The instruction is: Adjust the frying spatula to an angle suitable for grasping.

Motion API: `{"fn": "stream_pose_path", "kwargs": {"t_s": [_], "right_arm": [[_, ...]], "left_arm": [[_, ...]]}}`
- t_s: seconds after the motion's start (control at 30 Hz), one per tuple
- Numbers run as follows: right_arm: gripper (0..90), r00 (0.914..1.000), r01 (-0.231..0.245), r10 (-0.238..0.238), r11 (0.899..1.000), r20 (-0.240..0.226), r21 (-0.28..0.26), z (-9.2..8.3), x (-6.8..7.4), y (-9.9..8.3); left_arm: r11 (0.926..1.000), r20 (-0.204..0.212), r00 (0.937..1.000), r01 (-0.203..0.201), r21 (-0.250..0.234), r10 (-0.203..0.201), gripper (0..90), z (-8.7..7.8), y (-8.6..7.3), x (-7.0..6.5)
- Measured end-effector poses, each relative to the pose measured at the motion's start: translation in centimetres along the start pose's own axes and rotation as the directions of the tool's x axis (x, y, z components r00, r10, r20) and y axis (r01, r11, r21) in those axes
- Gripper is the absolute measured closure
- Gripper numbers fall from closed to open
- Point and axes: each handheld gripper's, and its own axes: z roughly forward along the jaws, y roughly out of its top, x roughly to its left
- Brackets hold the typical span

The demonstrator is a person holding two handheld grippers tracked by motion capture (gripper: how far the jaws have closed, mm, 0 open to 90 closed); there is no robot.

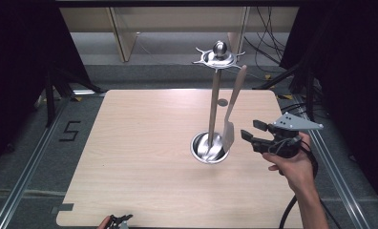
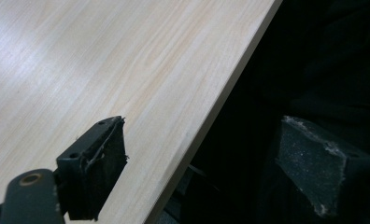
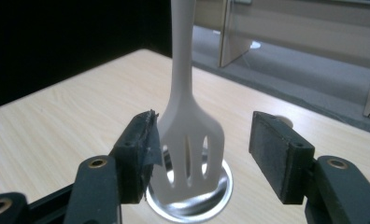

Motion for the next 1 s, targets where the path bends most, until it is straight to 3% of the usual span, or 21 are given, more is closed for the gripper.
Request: {"fn": "stream_pose_path", "kwargs": {"t_s": [0.07,0.2,0.23,0.3,0.33,0.4,0.43,0.47,0.73,0.87,0.93,0.97,1.0], "right_arm": [[42.0,0.9996,-0.027,0.027,1.0,0.006,0.0,0.1,0.1,-0.5],[41.4,0.9993,-0.029,0.029,1.0,0.024,0.004,0.2,0.1,-1.1],[41.4,0.9995,-0.032,0.032,0.999,0.003,0.019,0.1,0.1,-1.2],[41.3,0.9992,-0.034,0.033,0.999,0.02,0.014,0.1,0.1,-1.4],[41.4,0.9998,-0.017,0.017,0.999,0.007,0.032,0.1,-0.1,-1.6],[41.4,0.9991,-0.039,0.039,0.999,0.015,0.027,0.1,0.1,-1.7],[41.4,0.9998,-0.018,0.018,0.999,0.008,0.031,0.1,0.0,-1.8],[41.3,0.9993,-0.037,0.037,0.998,0.008,0.047,0.0,0.2,-2.0],[41.0,0.9994,-0.032,0.033,0.997,-0.011,0.067,0.3,0.5,-2.8],[40.9,0.999,-0.043,0.044,0.996,-0.008,0.076,0.3,0.5,-3.4],[41.1,0.9995,-0.012,0.015,0.996,-0.027,0.094,0.4,0.3,-3.9],[41.1,0.9989,-0.043,0.045,0.993,-0.016,0.111,0.3,0.5,-4.1],[41.1,0.9992,-0.038,0.039,0.994,-0.008,0.104,0.4,0.5,-4.4]], "left_arm": [[1.0,0.002,1.0,-0.001,-0.001,0.001,15.0,0.0,0.0,0.0],[1.0,0.001,1.0,0.0,-0.001,0.0,15.0,0.0,0.0,0.0],[1.0,0.001,1.0,0.0,0.0,0.0,15.0,0.0,0.0,0.0],[1.0,0.002,1.0,0.0,0.0,0.0,15.0,0.0,0.0,0.0],[1.0,0.001,1.0,0.0,-0.001,0.0,15.0,0.0,0.0,0.0],[1.0,0.002,1.0,0.0,-0.001,0.0,15.0,0.0,0.1,0.0],[1.0,0.003,1.0,0.0,-0.001,0.0,15.0,0.0,0.1,0.0],[1.0,0.003,1.0,0.0,-0.001,0.0,15.0,0.0,0.1,0.0],[1.0,0.015,0.9999,0.001,-0.002,-0.001,15.0,0.1,0.2,0.1],[1.0,-0.002,1.0,-0.008,0.004,0.008,15.0,0.1,0.3,0.0],[1.0,0.005,1.0,-0.005,-0.001,0.005,15.0,0.0,0.3,0.1],[1.0,0.0,1.0,-0.005,-0.002,0.005,15.0,0.0,0.3,0.1],[1.0,0.001,1.0,-0.005,-0.001,0.005,15.0,0.0,0.3,0.1]]}}
